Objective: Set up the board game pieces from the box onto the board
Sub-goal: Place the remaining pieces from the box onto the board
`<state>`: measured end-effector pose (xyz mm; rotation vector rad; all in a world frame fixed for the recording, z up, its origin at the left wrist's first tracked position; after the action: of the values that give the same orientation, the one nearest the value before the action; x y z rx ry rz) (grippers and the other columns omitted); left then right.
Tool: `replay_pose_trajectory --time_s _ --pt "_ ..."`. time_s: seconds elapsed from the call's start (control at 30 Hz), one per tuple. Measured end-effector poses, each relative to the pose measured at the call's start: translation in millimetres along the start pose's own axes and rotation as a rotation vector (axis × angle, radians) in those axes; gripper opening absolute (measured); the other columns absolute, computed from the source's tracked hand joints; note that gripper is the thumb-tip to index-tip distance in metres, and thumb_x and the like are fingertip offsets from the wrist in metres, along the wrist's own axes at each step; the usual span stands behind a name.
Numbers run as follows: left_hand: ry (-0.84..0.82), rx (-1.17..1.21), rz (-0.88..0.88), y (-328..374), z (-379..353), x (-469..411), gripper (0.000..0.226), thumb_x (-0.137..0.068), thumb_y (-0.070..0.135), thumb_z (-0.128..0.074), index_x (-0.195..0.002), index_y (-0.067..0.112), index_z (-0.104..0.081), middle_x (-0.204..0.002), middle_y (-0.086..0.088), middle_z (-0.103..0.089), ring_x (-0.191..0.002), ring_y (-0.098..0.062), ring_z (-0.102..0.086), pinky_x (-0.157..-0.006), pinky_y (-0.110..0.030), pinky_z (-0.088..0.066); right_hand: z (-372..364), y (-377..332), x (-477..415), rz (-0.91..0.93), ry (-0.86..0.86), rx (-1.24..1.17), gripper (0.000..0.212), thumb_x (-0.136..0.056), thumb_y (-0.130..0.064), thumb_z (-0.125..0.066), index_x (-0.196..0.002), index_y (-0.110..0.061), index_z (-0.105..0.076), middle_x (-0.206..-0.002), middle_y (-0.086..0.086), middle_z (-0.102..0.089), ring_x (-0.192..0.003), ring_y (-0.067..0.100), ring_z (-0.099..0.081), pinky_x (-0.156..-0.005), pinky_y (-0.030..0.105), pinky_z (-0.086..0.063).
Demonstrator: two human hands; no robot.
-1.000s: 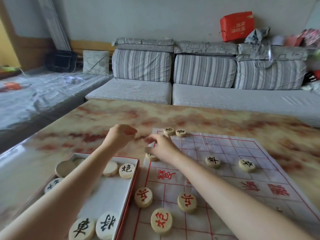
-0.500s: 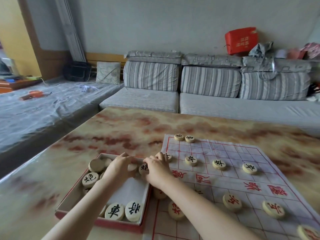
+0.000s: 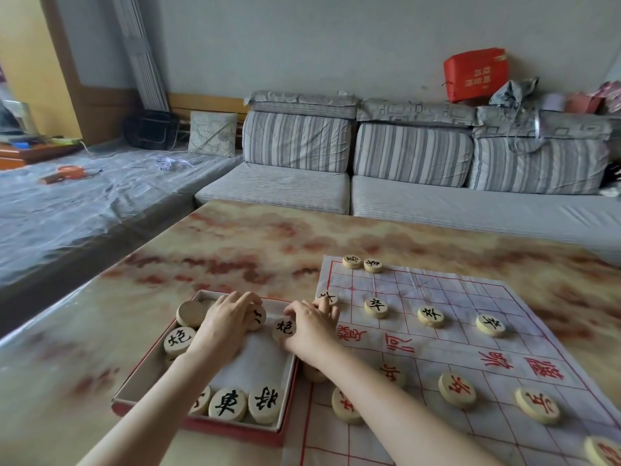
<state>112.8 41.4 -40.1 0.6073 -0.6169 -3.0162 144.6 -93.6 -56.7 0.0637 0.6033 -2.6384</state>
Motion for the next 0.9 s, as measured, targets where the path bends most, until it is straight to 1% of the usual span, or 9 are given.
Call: replay_pose_trajectory --time_s 0.1,0.2,0.3,0.4,0.5,0.6,0.67,0.77,0.9 --pt "0.071 0.022 0.033 -4 6 0 0.033 -0.085 0.014 -0.059 -0.117 0.021 -0.062 -0.105 -0.009 -0.055 -0.104 -0.027 -0.051 -0.091 -0.032 -0.042 1 1 1 0.0 0.011 -0.024 0.047 -0.076 -0.028 -0.061 -0.121 -0.024 -0.05 -0.126 -0.007 -0.053 -0.122 0.021 -0.027 -0.094 0.036 -0.02" --pt "0.002 0.011 0.044 -5 -2 -3 0.039 -0.087 0.017 -0.057 -0.125 0.026 -0.056 -0.114 -0.004 -0.059 -0.114 -0.023 -0.048 -0.096 -0.029 -0.038 2 1 2 -0.001 0.022 -0.036 0.049 -0.074 -0.025 -0.061 -0.121 -0.025 -0.05 -0.123 -0.009 -0.053 -0.118 0.019 -0.028 -0.085 0.033 -0.017" --pt "-0.023 -0.029 0.02 -3 -5 0 0.049 -0.083 0.037 -0.061 -0.131 0.029 -0.049 -0.119 0.006 -0.062 -0.117 -0.017 -0.046 -0.096 -0.028 -0.035 2 2 2 -0.013 0.023 -0.067 0.051 -0.074 -0.027 -0.063 -0.123 -0.025 -0.048 -0.121 -0.007 -0.053 -0.116 0.019 -0.029 -0.08 0.031 -0.015" --pt "-0.038 -0.057 0.029 -4 -5 5 0.066 -0.072 0.05 -0.068 -0.132 0.031 -0.046 -0.115 0.01 -0.063 -0.115 -0.017 -0.046 -0.095 -0.03 -0.034 3 3 4 -0.019 0.029 -0.141 0.052 -0.074 -0.028 -0.064 -0.122 -0.025 -0.046 -0.121 -0.009 -0.054 -0.115 0.018 -0.029 -0.082 0.03 -0.017" --pt "-0.01 -0.051 0.043 -2 -2 4 0.066 -0.067 0.049 -0.073 -0.125 0.029 -0.05 -0.11 0.011 -0.065 -0.114 -0.015 -0.047 -0.094 -0.029 -0.033 7 4 7 -0.023 0.051 -0.229 0.054 -0.073 -0.032 -0.067 -0.122 -0.026 -0.044 -0.113 -0.011 -0.055 -0.113 0.016 -0.03 -0.083 0.028 -0.018" --pt "0.062 0.081 0.066 1 8 2 0.057 -0.066 0.041 -0.077 -0.116 0.022 -0.057 -0.106 0.004 -0.067 -0.103 -0.02 -0.058 -0.088 -0.034 -0.044 15 6 9 -0.018 0.099 -0.303 0.055 -0.075 -0.039 -0.067 -0.123 -0.025 -0.045 -0.11 -0.009 -0.056 -0.11 0.015 -0.031 -0.085 0.026 -0.02" --pt "0.085 0.17 0.112 2 13 0 0.054 -0.065 0.031 -0.08 -0.113 0.018 -0.059 -0.107 -0.002 -0.066 -0.096 -0.021 -0.062 -0.081 -0.032 -0.048 21 9 10 -0.033 0.113 -0.38 0.058 -0.075 -0.043 -0.069 -0.123 -0.022 -0.045 -0.11 -0.006 -0.057 -0.109 0.015 -0.033 -0.091 0.028 -0.026" --pt "0.092 0.242 0.161 6 16 -5 0.052 -0.063 0.023 -0.081 -0.11 0.014 -0.061 -0.104 -0.006 -0.066 -0.09 -0.018 -0.063 -0.077 -0.028 -0.049 32 16 8 -0.067 0.141 -0.506 0.055 -0.074 -0.037 -0.073 -0.119 -0.018 -0.049 -0.107 -0.004 -0.053 -0.11 0.017 -0.044 -0.098 0.034 -0.037" --pt "0.08 0.297 0.175 18 13 -13 0.049 -0.062 0.022 -0.082 -0.107 0.013 -0.064 -0.099 -0.005 -0.066 -0.085 -0.016 -0.061 -0.074 -0.022 -0.043 47 36 5 -0.131 0.169 -0.571 0.051 -0.075 -0.03 -0.073 -0.118 -0.014 -0.05 -0.111 0.0 -0.053 -0.11 0.018 -0.052 -0.097 0.035 -0.043"
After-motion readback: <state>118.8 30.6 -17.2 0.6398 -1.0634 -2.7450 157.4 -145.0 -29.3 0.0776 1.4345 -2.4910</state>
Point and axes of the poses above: each hand's wrist, its own x-axis away from the middle knuckle, its own z-axis out of the back of the hand, y = z × x, the point moved 10 cm from there along -x, towards the middle knuckle
